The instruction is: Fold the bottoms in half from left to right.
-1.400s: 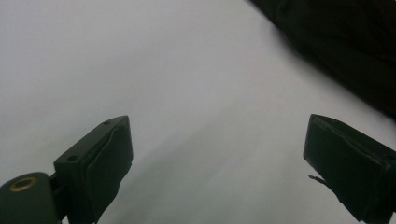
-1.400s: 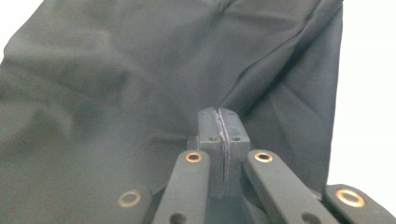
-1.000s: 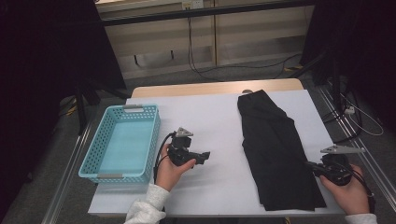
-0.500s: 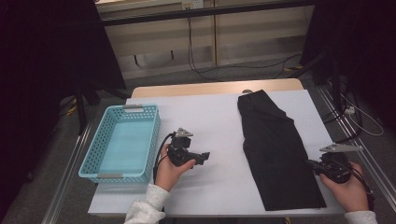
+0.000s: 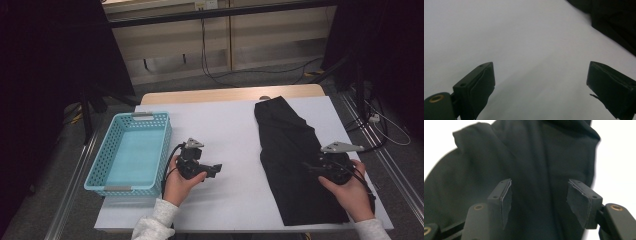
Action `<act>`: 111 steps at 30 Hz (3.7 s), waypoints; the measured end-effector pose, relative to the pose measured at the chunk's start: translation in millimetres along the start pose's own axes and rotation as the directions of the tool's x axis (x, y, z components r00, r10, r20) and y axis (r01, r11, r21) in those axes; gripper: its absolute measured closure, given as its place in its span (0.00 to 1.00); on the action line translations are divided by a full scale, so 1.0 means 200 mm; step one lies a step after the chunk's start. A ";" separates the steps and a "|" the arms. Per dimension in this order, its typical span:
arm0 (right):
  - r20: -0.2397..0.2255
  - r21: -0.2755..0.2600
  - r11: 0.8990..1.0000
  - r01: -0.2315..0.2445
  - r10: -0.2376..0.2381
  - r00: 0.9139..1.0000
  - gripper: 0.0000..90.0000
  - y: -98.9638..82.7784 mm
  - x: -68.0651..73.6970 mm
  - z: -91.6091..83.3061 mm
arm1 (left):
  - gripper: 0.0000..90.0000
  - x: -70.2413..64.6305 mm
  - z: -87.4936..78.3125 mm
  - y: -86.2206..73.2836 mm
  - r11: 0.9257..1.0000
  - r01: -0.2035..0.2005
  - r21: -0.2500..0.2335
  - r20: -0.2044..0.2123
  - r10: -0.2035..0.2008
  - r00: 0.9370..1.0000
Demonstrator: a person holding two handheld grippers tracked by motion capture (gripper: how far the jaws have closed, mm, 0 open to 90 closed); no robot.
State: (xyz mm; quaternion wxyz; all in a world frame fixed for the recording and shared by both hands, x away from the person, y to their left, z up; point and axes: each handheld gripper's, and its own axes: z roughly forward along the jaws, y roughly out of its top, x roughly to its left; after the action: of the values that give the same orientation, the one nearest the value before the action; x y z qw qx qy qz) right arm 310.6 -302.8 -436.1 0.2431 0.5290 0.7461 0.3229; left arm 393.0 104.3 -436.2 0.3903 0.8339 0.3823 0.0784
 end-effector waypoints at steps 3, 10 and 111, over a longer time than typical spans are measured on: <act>-0.024 -0.017 1.000 0.002 -0.002 1.000 0.34 0.04 0.02 0.05 | 0.09 0.00 -0.01 -0.01 1.000 0.004 -0.003 0.000 -0.004 1.000; -0.025 -0.020 1.000 0.012 -0.013 1.000 0.26 0.12 0.07 0.16 | 0.09 0.01 -0.04 -0.03 1.000 0.007 -0.002 -0.005 -0.007 1.000; -0.255 -0.040 0.995 0.095 -0.102 0.961 0.96 0.44 0.56 0.64 | 0.09 0.08 -0.08 -0.04 0.998 0.059 -0.015 -0.048 -0.060 0.997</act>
State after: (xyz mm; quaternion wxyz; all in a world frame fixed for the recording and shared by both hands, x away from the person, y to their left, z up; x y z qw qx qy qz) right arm 420.9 -148.2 -460.6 0.1674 0.4415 0.7924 0.3862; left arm 392.7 127.9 -433.4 0.3887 0.8172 0.4159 0.0895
